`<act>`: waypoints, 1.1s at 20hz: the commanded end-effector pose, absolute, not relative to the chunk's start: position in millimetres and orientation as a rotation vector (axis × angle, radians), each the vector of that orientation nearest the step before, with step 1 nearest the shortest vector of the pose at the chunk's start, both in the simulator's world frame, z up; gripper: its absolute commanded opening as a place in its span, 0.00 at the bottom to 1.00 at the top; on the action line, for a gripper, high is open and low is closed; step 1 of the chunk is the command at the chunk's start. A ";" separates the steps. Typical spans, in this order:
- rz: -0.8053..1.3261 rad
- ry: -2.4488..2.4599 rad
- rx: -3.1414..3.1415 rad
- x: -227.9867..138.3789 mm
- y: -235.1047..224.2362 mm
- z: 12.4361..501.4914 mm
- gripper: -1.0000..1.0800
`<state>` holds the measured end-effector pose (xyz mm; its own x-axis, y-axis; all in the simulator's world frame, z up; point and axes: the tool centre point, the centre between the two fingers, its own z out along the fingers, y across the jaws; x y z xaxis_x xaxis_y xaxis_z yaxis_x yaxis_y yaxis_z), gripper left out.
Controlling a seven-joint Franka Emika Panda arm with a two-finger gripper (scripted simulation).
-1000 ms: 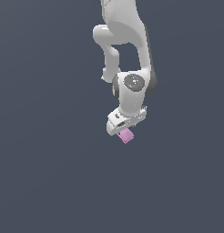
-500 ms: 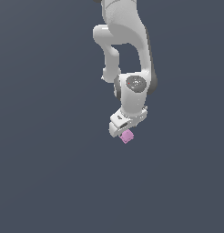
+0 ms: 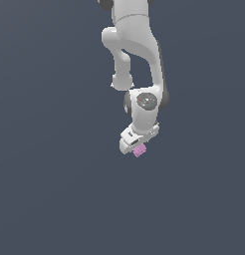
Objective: Pick up the object and move it to a goal position.
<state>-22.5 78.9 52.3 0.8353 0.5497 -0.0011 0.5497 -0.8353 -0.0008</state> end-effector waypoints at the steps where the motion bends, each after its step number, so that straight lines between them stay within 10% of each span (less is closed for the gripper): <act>1: 0.000 -0.903 -3.009 -22.1 78.9 43.8 0.96; 5: 0.000 -0.903 -3.009 -21.3 79.0 39.8 0.96; 6: 0.000 -0.903 -3.009 -21.3 79.0 39.8 0.00; 22: -0.027 -0.922 -3.003 -16.8 74.9 47.9 0.00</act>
<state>-18.6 76.6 45.0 0.8297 0.5581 0.0106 0.5581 -0.8298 0.0028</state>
